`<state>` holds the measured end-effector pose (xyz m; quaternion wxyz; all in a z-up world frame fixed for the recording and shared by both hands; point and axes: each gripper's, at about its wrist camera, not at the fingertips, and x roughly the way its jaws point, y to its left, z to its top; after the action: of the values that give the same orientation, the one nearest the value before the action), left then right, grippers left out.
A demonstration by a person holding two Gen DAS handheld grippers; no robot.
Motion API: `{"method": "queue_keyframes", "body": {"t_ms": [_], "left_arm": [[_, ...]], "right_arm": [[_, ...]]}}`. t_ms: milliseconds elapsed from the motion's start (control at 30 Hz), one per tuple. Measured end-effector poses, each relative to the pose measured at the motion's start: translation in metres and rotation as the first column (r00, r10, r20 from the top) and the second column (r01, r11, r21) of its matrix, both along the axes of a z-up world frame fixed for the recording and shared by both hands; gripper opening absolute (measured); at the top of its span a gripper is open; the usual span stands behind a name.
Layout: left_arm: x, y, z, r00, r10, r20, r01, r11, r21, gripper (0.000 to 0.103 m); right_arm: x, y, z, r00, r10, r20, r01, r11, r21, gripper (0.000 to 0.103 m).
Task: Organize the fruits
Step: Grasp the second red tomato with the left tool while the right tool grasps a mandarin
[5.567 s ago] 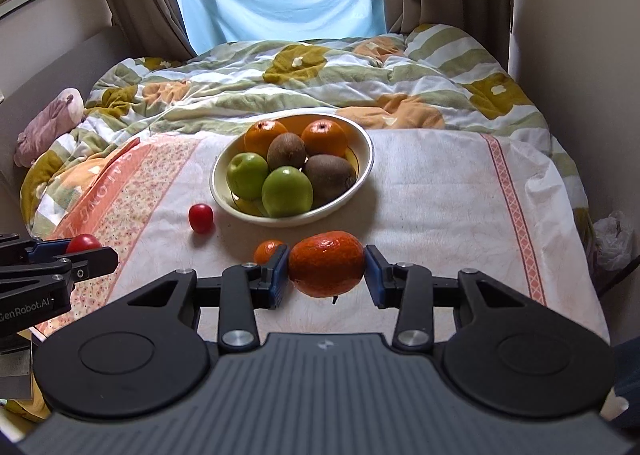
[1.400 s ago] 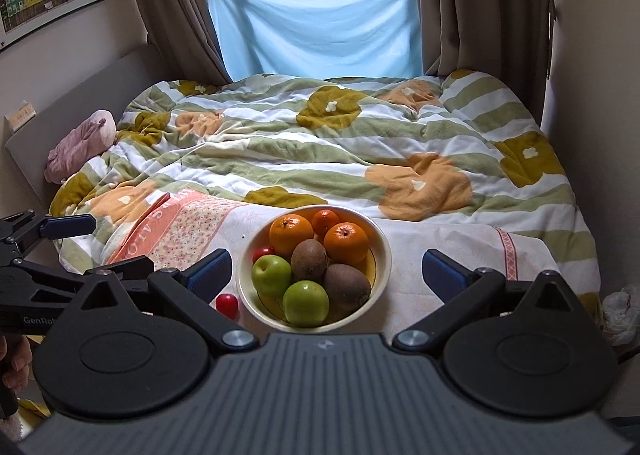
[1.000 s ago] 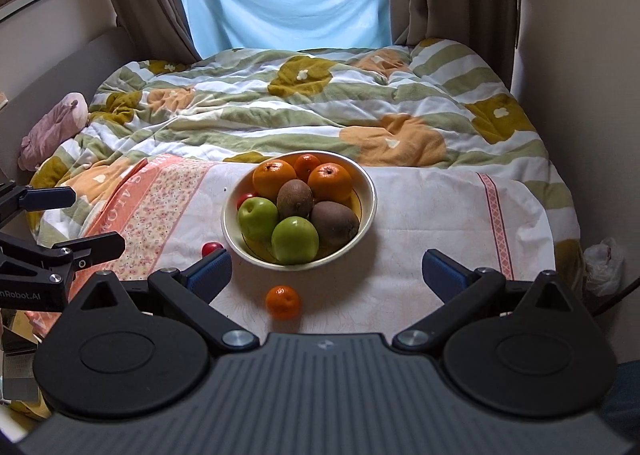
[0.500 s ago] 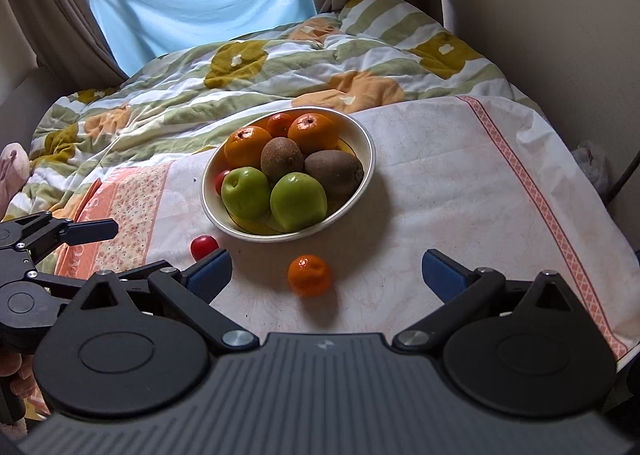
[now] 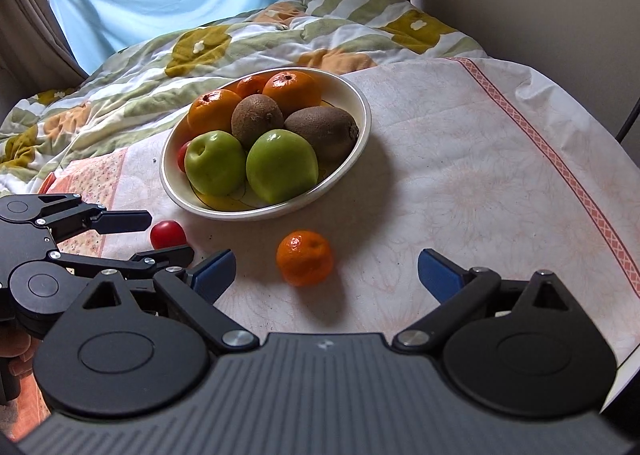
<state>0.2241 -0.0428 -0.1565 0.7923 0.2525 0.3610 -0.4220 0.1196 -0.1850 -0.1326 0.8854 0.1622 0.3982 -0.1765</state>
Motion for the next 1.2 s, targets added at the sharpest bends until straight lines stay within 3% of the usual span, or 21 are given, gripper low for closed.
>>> {"method": "queue_keyframes", "body": {"t_ms": [167, 300, 500, 767, 900, 1200], "left_arm": [[0.002, -0.001, -0.007, 1.000, -0.018, -0.007, 0.018, 1.000, 0.012, 0.052], [0.005, -0.001, -0.009, 1.000, -0.015, -0.016, 0.015, 1.000, 0.011, 0.041], [0.005, 0.001, -0.008, 0.999, 0.010, -0.040, -0.010, 1.000, 0.002, 0.040], [-0.003, 0.013, -0.004, 0.994, 0.071, -0.085, -0.073, 0.997, -0.020, 0.040], [-0.008, 0.017, -0.002, 0.992, 0.084, -0.097, -0.087, 0.996, -0.021, 0.040], [-0.016, 0.028, 0.010, 0.985, 0.139, -0.098, -0.143, 0.989, -0.031, 0.040]], "right_arm": [[0.005, 0.001, -0.004, 1.000, -0.003, -0.005, 0.003, 1.000, 0.014, 0.103], [0.008, 0.002, -0.005, 1.000, -0.002, -0.010, 0.003, 1.000, 0.014, 0.103], [0.010, 0.003, -0.009, 1.000, 0.009, -0.022, -0.009, 1.000, 0.009, 0.102], [0.014, 0.002, -0.022, 0.999, 0.023, -0.045, -0.022, 1.000, 0.009, 0.089], [0.017, 0.002, -0.027, 0.998, 0.031, -0.057, -0.030, 0.999, 0.012, 0.078], [0.023, 0.000, -0.026, 0.997, 0.054, -0.052, -0.053, 0.998, 0.023, 0.073]]}}
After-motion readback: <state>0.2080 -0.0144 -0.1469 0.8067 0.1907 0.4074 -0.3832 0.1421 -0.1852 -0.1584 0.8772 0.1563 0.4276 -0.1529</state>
